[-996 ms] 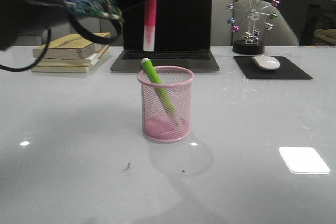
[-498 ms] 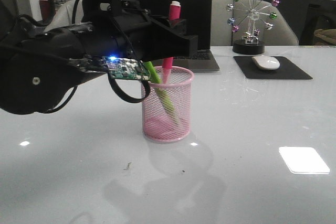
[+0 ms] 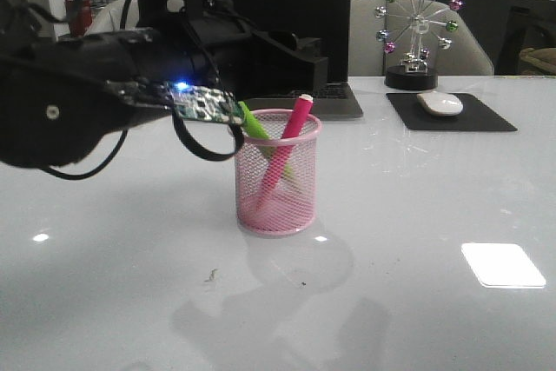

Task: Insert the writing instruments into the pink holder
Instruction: 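Carry the pink marker over the holder and lower it in, then open the left gripper and withdraw it from the holder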

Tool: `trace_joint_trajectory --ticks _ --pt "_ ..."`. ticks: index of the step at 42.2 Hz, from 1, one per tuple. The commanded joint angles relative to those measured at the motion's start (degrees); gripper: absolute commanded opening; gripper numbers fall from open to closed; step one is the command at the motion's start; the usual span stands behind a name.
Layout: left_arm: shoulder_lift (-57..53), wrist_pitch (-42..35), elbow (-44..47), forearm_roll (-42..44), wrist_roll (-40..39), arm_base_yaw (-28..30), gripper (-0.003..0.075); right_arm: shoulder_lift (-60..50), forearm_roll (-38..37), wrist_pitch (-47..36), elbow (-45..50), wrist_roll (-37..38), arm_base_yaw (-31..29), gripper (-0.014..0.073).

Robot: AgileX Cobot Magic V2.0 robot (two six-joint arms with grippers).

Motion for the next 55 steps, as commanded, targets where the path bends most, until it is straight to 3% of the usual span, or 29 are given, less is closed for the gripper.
trace_joint_trajectory --ticks 1,12,17,21,34,44,55 --pt "-8.4 8.3 -3.4 0.3 1.2 -0.3 0.0438 -0.1 -0.5 -3.7 -1.6 -0.8 0.1 0.0435" --pt "-25.6 55.9 -10.1 1.9 4.3 -0.3 0.0437 -0.1 -0.5 -3.7 -1.6 -0.8 0.1 0.0435" --pt "-33.4 71.7 -10.8 1.9 4.3 -0.3 0.0437 -0.1 -0.5 -3.7 -1.6 -0.8 0.1 0.0435" --pt "-38.9 79.7 -10.8 1.9 4.3 -0.3 0.0437 -0.1 -0.5 -3.7 -1.6 -0.8 0.1 0.0435" --pt "-57.3 89.9 -1.0 0.8 4.3 -0.3 0.0437 -0.1 -0.5 -3.8 -1.6 -0.8 0.1 0.0435" --pt "-70.9 91.0 7.1 0.7 4.3 -0.3 0.0437 -0.1 -0.2 -4.0 -1.6 -0.8 0.1 0.0435" --pt "-76.5 95.7 10.1 4.1 1.9 -0.3 0.0437 -0.1 -1.8 -1.3 -1.6 2.0 -0.2 0.0433"
